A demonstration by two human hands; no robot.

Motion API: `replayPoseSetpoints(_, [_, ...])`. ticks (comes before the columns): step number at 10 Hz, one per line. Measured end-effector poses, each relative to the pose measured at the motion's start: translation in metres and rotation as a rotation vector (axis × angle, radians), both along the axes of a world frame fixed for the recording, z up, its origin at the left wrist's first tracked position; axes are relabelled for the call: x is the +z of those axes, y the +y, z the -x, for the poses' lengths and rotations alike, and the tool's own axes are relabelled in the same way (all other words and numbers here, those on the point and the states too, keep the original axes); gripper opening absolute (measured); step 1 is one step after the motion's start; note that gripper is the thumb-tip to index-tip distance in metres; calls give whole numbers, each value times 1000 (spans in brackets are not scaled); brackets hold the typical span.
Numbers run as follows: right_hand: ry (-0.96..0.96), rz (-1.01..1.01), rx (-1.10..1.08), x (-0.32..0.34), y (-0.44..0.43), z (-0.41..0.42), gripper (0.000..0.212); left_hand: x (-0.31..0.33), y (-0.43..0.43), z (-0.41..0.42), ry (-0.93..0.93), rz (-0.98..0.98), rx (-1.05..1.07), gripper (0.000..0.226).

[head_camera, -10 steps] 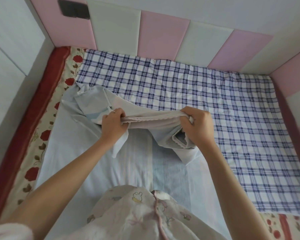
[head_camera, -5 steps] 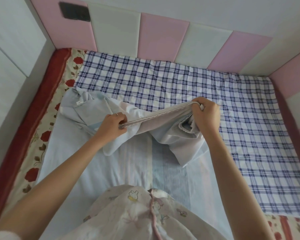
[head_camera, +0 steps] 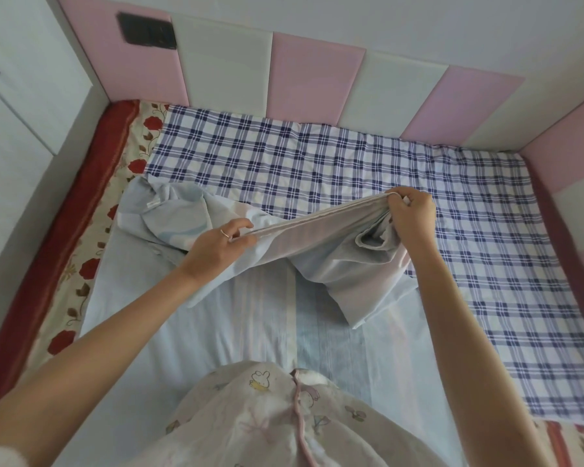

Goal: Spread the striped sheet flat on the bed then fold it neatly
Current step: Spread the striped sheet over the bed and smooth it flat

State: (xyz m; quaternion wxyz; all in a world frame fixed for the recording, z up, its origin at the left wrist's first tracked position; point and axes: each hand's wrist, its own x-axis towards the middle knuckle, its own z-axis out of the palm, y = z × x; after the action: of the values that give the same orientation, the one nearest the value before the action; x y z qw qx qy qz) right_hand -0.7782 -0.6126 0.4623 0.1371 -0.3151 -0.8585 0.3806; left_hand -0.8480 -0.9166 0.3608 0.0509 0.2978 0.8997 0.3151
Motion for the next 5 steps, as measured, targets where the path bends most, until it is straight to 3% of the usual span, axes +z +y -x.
replayPoseSetpoints(1, [12,26,-27,3,2,-2,28,-23,-2,14,634,-37,-142,13])
replayPoseSetpoints(3, [45,67,-10,7,4,-7,26,-22,2,20,537,-149,-185,38])
replayPoseSetpoints(4, [70,83,-10,8,3,-7,25,-22,4,18,499,-98,-206,13])
replayPoseSetpoints(5, [84,88,-19,10,3,-4,25,-25,10,17,491,-59,-203,19])
